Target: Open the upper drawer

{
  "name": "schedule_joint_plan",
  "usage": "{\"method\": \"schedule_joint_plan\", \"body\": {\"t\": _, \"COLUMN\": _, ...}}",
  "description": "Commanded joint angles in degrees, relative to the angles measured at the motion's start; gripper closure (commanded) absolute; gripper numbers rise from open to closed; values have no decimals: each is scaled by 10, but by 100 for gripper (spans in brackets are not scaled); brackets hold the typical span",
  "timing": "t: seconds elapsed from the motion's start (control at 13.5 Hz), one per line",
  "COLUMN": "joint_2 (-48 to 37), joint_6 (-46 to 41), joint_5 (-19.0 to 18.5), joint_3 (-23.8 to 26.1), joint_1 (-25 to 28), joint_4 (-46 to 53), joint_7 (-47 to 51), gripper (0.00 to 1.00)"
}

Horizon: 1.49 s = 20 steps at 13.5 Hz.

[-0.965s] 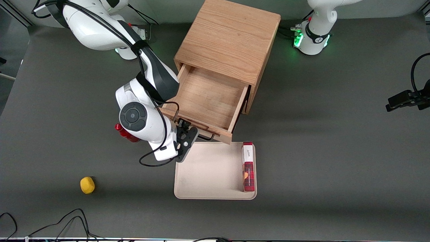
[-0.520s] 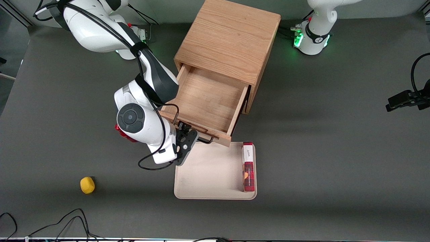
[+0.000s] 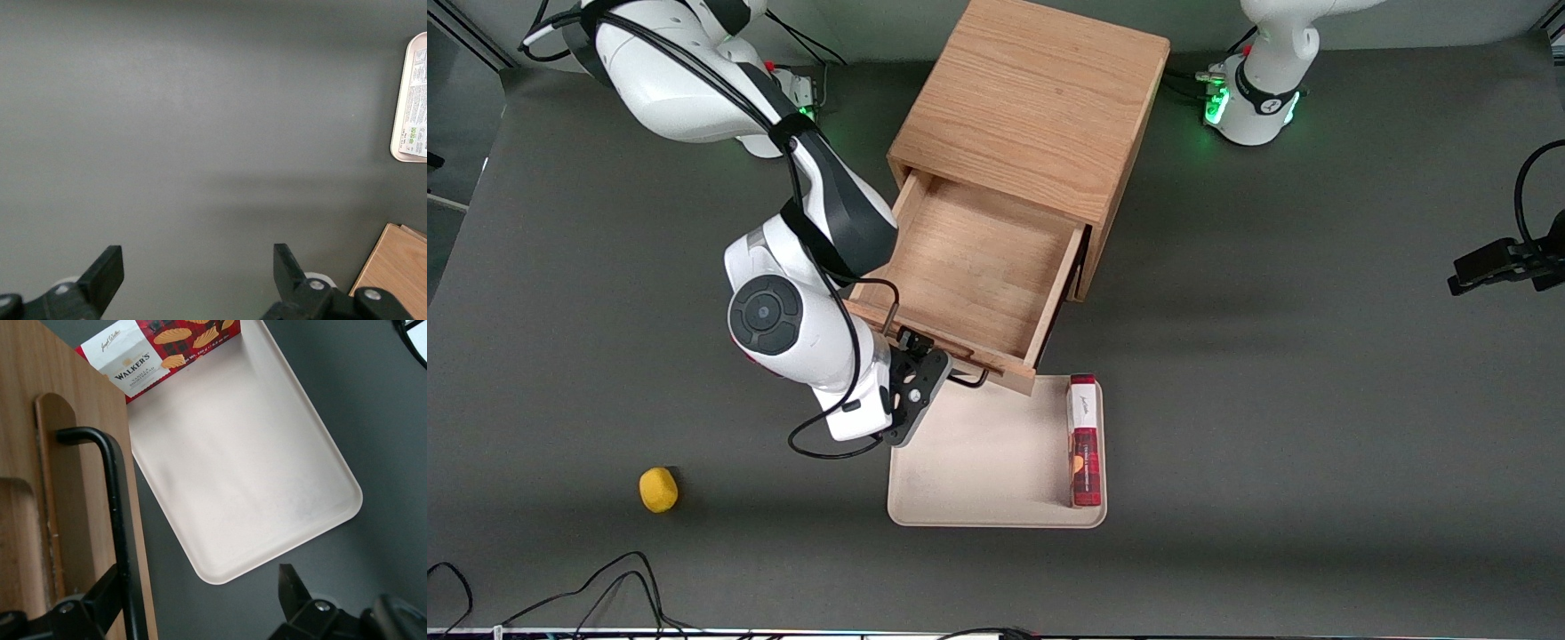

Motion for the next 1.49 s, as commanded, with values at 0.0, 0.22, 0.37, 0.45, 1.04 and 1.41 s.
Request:
{"method": "schedule_joint_plan", "body": {"t": 0.0, "joint_2": 17, "joint_6": -12, "joint_5": -6, "joint_3": 2, "joint_1": -8, "joint_4": 35, "joint_7": -5, "gripper": 0}}
{"method": "schedule_joint_plan", "body": {"t": 0.22, "joint_2": 16, "joint_6": -13, "joint_5": -6, "joint_3": 2, "joint_1": -9, "joint_4": 40, "joint_7": -5, "gripper": 0}}
{"method": "schedule_joint_plan", "body": {"t": 0.37, "joint_2": 11, "joint_6": -26, "joint_5": -7, "joint_3": 1, "joint_1": -13, "joint_4": 42, "joint_7": -3, "gripper": 0}}
{"method": "schedule_joint_plan", "body": {"t": 0.45, "joint_2": 7, "joint_6": -34, "joint_5": -6, "joint_3": 1, "joint_1": -16, "joint_4": 42, "joint_7": -1, "gripper": 0}}
{"method": "schedule_joint_plan", "body": {"t": 1.04, "joint_2": -72, "joint_6": -144, "joint_5": -5, "joint_3": -3, "joint_1": -32, "joint_4": 49, "joint_7": 70, "gripper": 0}}
{"method": "schedule_joint_plan", "body": {"t": 1.41, "joint_2": -219, "joint_6": -164, "joint_5": -18, "joint_3": -3, "joint_1": -52, "joint_4": -136, "joint_7": 156, "gripper": 0}}
